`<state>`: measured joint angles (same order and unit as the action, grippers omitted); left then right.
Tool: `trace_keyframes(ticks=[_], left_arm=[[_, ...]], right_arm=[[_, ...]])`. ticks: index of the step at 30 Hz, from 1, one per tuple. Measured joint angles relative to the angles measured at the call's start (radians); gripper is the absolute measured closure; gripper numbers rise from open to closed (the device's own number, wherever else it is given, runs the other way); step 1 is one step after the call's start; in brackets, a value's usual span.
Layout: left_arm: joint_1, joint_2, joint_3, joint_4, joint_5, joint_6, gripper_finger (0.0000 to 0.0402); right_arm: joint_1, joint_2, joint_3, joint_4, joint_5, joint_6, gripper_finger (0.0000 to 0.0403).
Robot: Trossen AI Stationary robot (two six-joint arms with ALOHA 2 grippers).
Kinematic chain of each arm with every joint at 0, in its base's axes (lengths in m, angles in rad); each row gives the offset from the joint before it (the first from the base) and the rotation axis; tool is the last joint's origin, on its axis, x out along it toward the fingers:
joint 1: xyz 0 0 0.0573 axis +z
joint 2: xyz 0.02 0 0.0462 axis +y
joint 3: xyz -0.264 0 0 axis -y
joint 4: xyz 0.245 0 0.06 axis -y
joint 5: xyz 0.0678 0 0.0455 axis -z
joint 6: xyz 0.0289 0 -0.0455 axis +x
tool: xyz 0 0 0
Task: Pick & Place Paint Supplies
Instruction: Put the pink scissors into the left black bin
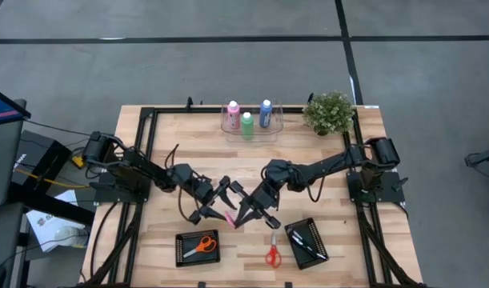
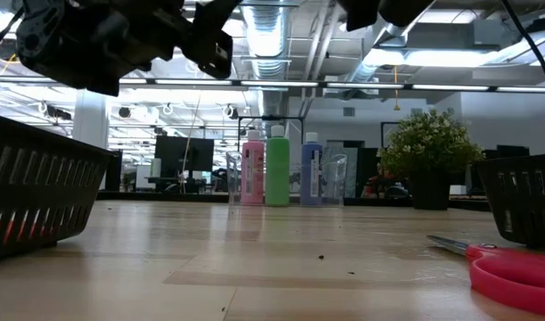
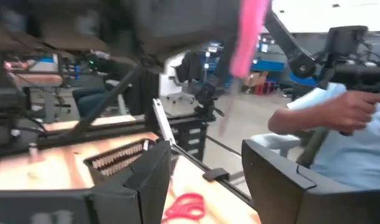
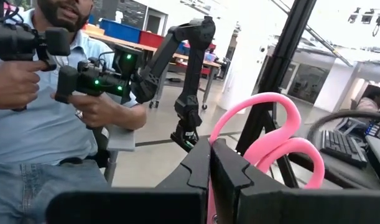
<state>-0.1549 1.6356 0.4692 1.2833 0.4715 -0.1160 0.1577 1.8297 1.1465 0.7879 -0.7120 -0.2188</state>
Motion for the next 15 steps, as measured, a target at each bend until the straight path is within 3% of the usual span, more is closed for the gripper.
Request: trace_keyframes(ticks=[15], left_arm=[[-0.021,0.023,0.016,0.023,0.026,-0.02,0.0225]], right_arm=[[-0.003,0.0,0.0,0.009,0.058,-0.098,0.0403]])
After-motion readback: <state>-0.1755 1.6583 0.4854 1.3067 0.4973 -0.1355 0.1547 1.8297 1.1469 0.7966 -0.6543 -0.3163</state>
